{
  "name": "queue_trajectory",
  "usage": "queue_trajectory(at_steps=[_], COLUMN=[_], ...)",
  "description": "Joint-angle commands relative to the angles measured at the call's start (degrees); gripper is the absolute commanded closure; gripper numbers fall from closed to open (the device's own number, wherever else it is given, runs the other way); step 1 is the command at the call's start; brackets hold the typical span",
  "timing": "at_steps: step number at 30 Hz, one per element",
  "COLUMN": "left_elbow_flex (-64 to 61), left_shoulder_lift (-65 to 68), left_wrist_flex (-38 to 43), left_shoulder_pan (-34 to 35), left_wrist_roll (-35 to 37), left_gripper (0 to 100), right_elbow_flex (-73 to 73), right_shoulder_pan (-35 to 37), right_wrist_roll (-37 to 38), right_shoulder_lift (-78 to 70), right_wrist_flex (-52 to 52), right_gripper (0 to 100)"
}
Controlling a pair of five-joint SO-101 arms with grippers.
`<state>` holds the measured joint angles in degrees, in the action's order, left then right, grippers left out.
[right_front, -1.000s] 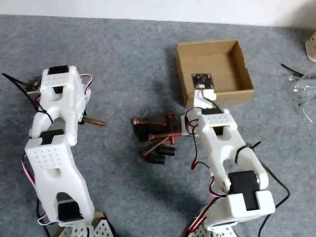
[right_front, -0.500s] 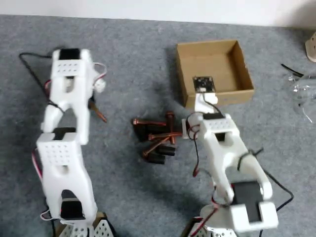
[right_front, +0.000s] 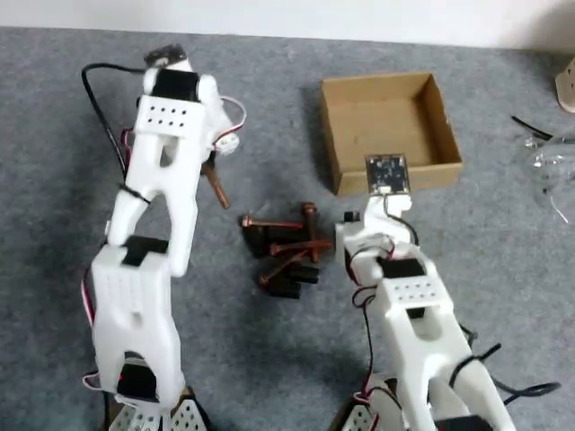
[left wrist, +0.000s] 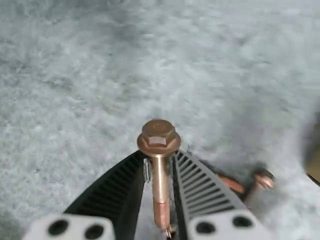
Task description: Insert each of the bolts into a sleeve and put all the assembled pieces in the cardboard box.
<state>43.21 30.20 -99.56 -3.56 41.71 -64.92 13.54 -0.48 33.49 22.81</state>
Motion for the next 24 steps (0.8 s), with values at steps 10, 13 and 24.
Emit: queue_trajectory(at_steps=[10,13,24], left_elbow_flex=[-24.66,-29.85,-57.98], left_shoulder_lift=[-39.78,-43.91,-58.33], left_wrist_flex=[-0.44,1.41,23.91], left_shoulder_pan=[-8.40,-8.40,-13.58], left_wrist_roll=[-0.35,-0.44,-8.88], left_gripper=[100,100,100], right_elbow_flex=[-10.68,-15.25,-33.63], right_shoulder_pan=[6.55,8.75,16.48], right_wrist_roll=[0.53,0.62,11.69], right_shoulder_lift=[22.99,31.25,65.10], right_wrist_flex=[-2.07,-2.07,-1.71], right_gripper=[99.5,99.5,99.5])
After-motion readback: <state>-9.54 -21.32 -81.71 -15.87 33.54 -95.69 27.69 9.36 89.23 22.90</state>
